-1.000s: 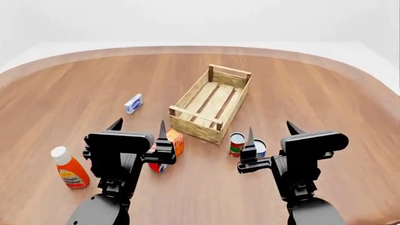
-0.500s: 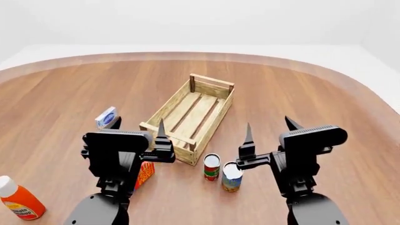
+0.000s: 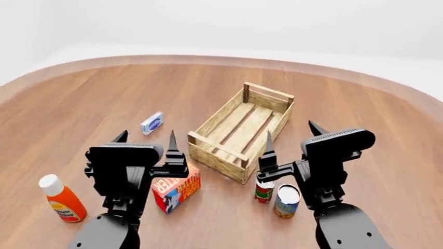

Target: Pick up the ketchup, and put it in the wooden tray.

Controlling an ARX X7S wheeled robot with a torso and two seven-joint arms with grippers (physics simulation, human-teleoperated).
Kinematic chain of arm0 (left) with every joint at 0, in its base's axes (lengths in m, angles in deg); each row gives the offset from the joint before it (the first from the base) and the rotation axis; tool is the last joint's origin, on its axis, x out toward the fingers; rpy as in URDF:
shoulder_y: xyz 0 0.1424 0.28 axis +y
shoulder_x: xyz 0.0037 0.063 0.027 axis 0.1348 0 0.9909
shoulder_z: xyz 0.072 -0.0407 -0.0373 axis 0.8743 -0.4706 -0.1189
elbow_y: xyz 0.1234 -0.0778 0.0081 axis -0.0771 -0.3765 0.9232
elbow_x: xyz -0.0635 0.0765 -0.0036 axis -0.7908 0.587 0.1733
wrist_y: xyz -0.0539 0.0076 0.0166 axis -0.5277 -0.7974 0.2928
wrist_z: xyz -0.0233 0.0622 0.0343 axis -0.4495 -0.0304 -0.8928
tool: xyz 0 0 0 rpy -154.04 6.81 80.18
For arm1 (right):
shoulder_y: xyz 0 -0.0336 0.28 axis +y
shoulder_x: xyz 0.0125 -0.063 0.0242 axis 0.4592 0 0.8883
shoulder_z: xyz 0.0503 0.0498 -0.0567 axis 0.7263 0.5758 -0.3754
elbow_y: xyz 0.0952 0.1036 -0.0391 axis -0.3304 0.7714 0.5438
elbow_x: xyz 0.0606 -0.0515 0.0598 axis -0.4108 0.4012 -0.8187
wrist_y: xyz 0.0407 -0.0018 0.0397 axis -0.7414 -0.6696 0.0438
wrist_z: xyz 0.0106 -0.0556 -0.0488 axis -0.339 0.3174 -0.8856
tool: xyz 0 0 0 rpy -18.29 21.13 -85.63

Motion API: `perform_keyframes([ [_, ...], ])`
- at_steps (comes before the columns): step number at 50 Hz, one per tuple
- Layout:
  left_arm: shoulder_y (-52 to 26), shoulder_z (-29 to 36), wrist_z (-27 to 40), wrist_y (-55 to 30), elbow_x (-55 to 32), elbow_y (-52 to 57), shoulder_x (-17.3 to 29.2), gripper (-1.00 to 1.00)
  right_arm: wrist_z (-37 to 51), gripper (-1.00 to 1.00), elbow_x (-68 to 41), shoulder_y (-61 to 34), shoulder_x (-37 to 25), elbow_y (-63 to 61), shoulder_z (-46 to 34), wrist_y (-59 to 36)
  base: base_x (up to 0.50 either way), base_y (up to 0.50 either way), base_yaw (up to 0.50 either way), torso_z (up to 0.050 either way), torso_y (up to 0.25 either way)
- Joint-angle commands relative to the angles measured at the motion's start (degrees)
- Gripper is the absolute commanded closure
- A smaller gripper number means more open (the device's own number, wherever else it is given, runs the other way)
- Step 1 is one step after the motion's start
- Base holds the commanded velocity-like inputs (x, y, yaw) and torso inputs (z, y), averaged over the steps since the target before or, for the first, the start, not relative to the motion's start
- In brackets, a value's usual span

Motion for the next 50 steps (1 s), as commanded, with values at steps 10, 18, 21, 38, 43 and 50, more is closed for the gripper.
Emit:
perform_keyframes([
  [10,0.2,0.0,1.1,0.3,-0.9,-0.4,0.6,-1.00,0.1,-1.00,-0.6,0.2,-0.8,-0.9,-0.6,-0.5,0.00,0.00,0.50,0.000,0.000],
  [18,0.1,0.1,1.5,0.5,-1.2,-0.6,0.9,-1.00,0.3,-1.00,-0.7,-0.5,-0.6,0.3,-1.0,0.0,0.00,0.00,0.50,0.000,0.000],
  [21,0.0,0.1,1.6,0.6,-1.3,-0.8,0.9,-1.00,0.3,-1.00,-0.6,-1.0,-0.5,1.1,-1.2,0.2,0.00,0.00,0.50,0.000,0.000],
  [38,-0.6,0.5,2.3,0.8,-1.7,-0.9,1.4,-1.00,1.6,-1.00,-0.1,-1.9,-0.8,1.0,-1.9,-2.0,-0.01,0.02,0.09,0.000,0.000],
  [43,-0.7,0.8,2.4,0.8,-1.9,-0.9,1.5,-1.00,1.7,-1.00,-0.8,-1.4,-0.7,0.5,-1.3,-2.3,0.03,-0.11,0.00,0.000,0.000],
  [50,-0.9,1.0,2.7,0.9,-2.0,-1.1,1.7,-1.00,1.6,-1.00,-1.3,-1.3,-0.8,0.4,-1.3,-2.5,0.09,-0.32,0.00,0.000,0.000],
])
